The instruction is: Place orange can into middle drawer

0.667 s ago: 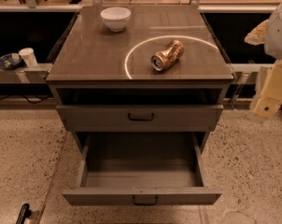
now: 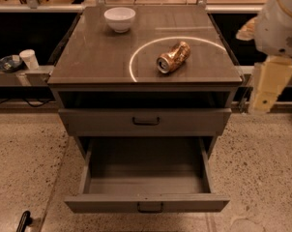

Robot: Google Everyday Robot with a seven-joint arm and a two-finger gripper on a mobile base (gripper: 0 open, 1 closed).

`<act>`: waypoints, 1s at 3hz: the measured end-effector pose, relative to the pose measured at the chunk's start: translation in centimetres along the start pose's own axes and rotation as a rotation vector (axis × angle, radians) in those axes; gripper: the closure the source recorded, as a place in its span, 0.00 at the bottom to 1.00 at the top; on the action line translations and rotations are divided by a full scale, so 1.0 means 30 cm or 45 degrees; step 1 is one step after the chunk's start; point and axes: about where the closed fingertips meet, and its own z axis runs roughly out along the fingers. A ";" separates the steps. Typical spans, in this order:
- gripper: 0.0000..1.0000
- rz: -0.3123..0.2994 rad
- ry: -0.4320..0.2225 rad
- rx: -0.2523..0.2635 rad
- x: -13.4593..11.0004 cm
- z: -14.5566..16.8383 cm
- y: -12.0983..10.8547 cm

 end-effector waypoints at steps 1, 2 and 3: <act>0.00 -0.310 -0.031 0.060 -0.080 0.047 -0.068; 0.00 -0.351 -0.025 0.057 -0.076 0.043 -0.064; 0.00 -0.515 0.030 -0.027 -0.122 0.101 -0.101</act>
Offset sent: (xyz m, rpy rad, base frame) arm 0.0189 0.0157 -0.0056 -0.0370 -0.0390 0.1489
